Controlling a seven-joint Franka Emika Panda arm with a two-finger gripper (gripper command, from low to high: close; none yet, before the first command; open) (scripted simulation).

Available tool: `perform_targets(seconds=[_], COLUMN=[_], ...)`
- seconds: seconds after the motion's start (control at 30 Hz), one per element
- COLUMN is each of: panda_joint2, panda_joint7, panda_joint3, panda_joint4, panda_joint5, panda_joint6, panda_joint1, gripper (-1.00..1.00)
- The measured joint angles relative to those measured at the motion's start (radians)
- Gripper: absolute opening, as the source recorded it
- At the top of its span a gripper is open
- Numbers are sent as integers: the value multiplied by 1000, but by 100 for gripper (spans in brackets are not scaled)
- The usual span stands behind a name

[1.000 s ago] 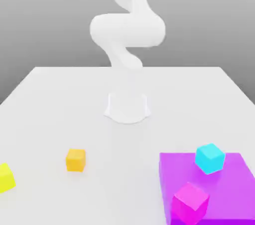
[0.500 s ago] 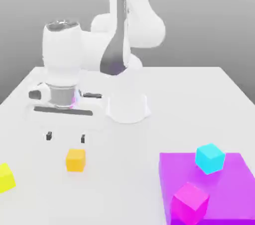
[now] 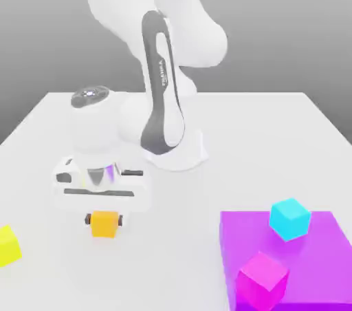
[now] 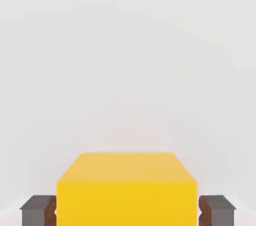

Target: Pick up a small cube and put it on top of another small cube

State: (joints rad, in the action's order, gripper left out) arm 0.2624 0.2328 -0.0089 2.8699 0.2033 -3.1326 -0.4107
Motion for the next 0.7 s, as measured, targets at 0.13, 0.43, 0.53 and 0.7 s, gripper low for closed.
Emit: perform_targets(seconds=[0.13, 0.43, 0.53, 0.7], panda_joint2=[-16, -253, -301, -340], panda_joint7=[8, 145, 236, 459], panda_joint3=[-6, -107, -66, 31], panda_joint4=[2, 49, 34, -36], panda_joint5=[-8, -194, -217, -208], panda_joint6=[13, 202, 266, 374], panda_joint1=[5, 53, 96, 217], gripper=[-100, -100, -100, -100])
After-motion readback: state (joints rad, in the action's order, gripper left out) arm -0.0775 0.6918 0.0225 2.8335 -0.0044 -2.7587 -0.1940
